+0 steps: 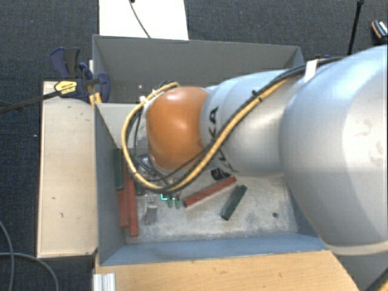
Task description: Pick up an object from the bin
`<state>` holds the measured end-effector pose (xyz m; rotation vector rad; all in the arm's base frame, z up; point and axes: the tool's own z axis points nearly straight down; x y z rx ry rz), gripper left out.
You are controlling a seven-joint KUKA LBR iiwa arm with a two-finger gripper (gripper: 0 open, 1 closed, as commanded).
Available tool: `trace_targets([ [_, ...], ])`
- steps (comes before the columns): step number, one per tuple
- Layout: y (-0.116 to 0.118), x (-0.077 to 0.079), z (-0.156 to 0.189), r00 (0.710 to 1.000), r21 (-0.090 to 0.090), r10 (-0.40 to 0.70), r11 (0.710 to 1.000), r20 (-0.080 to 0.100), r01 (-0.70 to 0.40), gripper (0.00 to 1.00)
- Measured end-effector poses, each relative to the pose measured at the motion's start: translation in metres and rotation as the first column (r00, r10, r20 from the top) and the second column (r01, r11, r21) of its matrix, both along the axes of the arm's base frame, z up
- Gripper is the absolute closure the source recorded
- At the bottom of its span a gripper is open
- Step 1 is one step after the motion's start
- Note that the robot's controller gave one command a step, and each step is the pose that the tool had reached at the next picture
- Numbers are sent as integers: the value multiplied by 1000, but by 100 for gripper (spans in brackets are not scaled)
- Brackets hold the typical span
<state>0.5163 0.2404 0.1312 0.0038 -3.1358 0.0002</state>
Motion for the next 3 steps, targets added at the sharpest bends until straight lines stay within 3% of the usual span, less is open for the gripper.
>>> trace_targets([
  [1,-77,39,-60,994,-5,-111,994,3,111,0],
  [2,-152,36,-61,982,-4,-189,982,5,189,0],
  [3,-146,36,-61,982,1,-189,982,6,189,100],
])
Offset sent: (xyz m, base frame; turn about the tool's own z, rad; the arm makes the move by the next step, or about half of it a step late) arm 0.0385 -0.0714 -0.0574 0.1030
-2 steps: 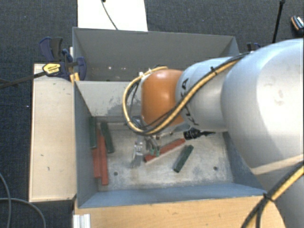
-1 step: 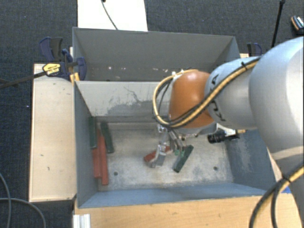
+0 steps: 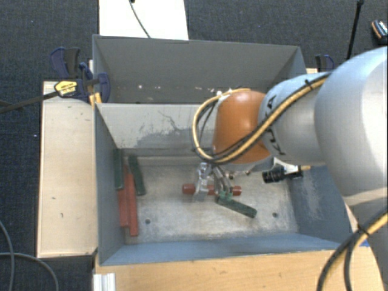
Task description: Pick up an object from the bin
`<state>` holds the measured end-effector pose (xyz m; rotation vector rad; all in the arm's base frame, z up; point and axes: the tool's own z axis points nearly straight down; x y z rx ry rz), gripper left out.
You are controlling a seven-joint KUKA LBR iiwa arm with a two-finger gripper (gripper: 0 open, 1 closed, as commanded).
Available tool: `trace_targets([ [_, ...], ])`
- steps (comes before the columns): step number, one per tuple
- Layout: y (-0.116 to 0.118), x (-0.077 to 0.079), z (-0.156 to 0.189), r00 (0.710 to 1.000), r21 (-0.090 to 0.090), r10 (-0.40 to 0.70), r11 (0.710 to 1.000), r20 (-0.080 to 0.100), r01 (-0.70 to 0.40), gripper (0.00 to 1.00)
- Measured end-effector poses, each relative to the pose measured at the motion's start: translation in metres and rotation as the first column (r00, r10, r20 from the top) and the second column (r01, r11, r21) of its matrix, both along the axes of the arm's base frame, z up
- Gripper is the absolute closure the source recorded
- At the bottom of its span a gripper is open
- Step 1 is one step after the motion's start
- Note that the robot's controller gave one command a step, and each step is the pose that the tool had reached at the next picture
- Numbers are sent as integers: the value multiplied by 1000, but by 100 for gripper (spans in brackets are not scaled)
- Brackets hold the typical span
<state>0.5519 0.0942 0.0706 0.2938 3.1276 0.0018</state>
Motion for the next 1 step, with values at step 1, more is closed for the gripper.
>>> trace_targets([
  [1,-8,-24,152,987,-1,161,987,9,-161,100],
])
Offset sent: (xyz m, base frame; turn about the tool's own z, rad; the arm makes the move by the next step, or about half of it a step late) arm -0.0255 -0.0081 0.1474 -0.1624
